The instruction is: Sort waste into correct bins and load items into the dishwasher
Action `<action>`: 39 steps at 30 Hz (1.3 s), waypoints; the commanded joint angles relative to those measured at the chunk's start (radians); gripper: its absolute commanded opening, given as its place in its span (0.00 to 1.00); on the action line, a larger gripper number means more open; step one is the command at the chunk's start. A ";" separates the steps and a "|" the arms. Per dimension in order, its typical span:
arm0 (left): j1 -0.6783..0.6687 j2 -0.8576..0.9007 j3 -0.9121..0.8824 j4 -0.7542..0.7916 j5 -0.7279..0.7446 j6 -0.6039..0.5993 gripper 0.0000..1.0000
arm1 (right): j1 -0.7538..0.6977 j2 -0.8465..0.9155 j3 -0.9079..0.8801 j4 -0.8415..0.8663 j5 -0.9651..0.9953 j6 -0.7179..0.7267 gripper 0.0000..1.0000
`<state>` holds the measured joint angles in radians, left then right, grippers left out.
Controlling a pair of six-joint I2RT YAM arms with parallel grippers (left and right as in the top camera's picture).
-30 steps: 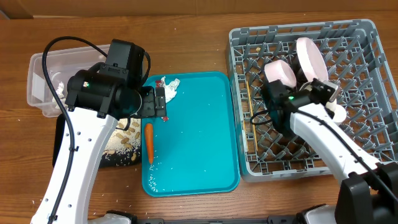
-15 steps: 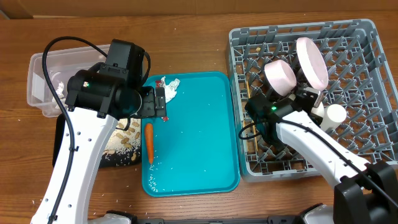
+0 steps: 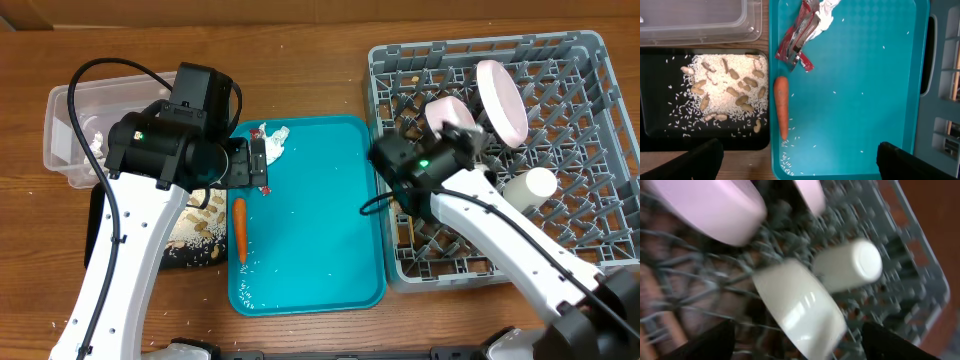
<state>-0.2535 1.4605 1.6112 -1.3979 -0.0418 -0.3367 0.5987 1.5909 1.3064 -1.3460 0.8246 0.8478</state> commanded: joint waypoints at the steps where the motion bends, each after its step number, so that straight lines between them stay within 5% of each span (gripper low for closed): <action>1: -0.002 -0.015 0.021 0.003 -0.010 0.019 1.00 | 0.039 -0.043 0.124 0.025 -0.080 -0.163 0.86; 8: -0.002 -0.015 0.022 -0.008 0.043 0.079 1.00 | 0.051 -0.043 0.235 0.162 -0.330 -0.276 0.94; 12: 0.058 -0.015 0.021 -0.055 -0.094 -0.018 1.00 | 0.005 -0.044 0.237 0.203 -0.468 -0.273 0.94; 17: 0.210 -0.015 -0.003 -0.043 -0.092 -0.060 1.00 | -0.039 -0.044 0.238 0.239 -0.669 -0.313 0.94; 27: 0.444 -0.015 -0.333 0.126 0.124 -0.060 1.00 | -0.039 -0.044 0.238 0.242 -0.681 -0.333 0.94; 39: 0.456 -0.015 -0.412 0.199 0.117 -0.026 1.00 | -0.039 -0.043 0.238 0.245 -0.681 -0.332 0.99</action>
<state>0.2001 1.4536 1.2026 -1.2118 0.0551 -0.3824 0.5583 1.5677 1.5192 -1.1080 0.1528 0.5362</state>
